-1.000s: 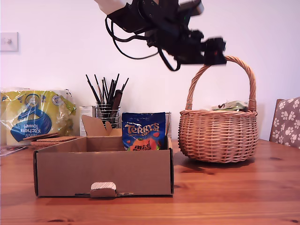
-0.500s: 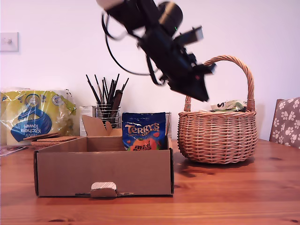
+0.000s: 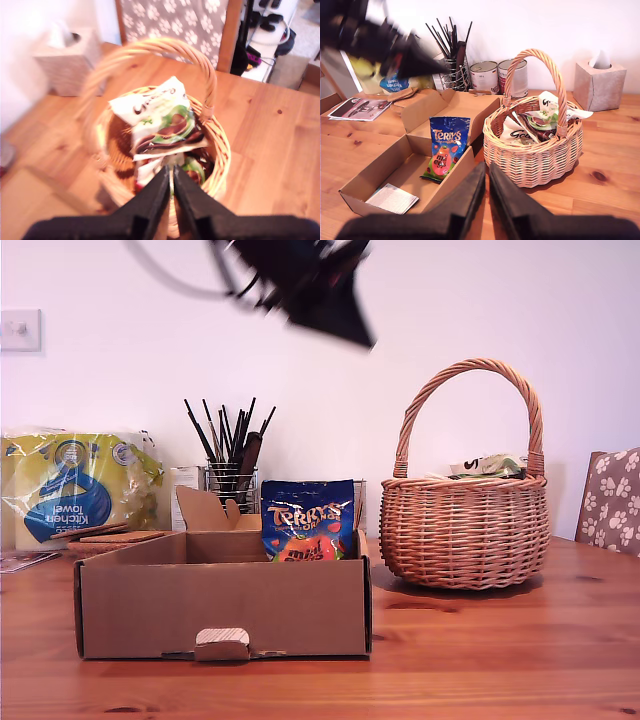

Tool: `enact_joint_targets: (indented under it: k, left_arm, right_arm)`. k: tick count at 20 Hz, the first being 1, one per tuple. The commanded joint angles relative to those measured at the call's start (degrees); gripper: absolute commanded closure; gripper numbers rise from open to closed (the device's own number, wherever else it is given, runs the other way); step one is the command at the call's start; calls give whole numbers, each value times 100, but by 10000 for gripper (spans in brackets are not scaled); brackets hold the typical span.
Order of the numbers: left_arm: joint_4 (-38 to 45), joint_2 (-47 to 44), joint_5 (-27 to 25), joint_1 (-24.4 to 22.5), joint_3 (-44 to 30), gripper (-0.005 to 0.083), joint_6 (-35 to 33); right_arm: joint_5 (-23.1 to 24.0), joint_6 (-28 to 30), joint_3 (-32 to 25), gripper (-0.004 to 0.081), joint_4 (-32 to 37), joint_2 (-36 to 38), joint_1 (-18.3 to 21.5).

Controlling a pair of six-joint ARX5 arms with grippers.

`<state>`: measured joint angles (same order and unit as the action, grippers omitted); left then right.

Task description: Move the bags of Easter eggs from the cardboard box on the left into the woven basket on the right side.

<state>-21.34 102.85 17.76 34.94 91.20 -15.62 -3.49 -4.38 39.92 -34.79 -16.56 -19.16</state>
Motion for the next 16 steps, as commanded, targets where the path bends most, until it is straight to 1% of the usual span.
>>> enact_joint_targets:
  k: [1, 2, 4, 6, 8, 9, 10, 11, 13, 14, 15, 16]
  left_arm:
    - [195, -271, 142, -114, -647, 793, -249]
    - [308, -522, 162, -201, -984, 793, -348]
    - [284, -992, 348, -398, -1427, 793, -807]
    - [79, -1222, 339, -570, -1475, 793, -876]
    - [57, -1255, 321, -713, -1443, 792, -813]
    - [-13, -1255, 321, -750, -1436, 792, -673]
    - [-11, -1248, 317, -787, -1436, 779, -693]
    - [9, -1220, 317, -835, -1436, 683, -697]
    - [81, -1165, 260, -946, -1436, 294, -822]
    - [105, -1141, 282, -1016, -1436, 167, -920]
    - [162, -1132, 317, -1069, -1436, 111, -1252]
    - [326, -1126, 415, -1115, -1436, 106, -1504]
  right_arm:
    - [7, 35, 37, 780, 20, 35, 11]
    - [7, 35, 37, 780, 17, 35, 11]
    - [4, 37, 37, 780, 20, 35, 11]
    - [4, 37, 37, 780, 20, 35, 11]
    - [4, 37, 37, 780, 17, 35, 9]
    - [4, 37, 37, 780, 20, 35, 9]
    - [4, 37, 37, 780, 20, 35, 11]
    - [2, 35, 37, 780, 17, 35, 9]
    - [2, 35, 37, 780, 13, 35, 11]
    - [2, 35, 37, 780, 15, 35, 9]
    - [2, 33, 37, 780, 13, 35, 9]
    - [2, 33, 37, 780, 7, 35, 9]
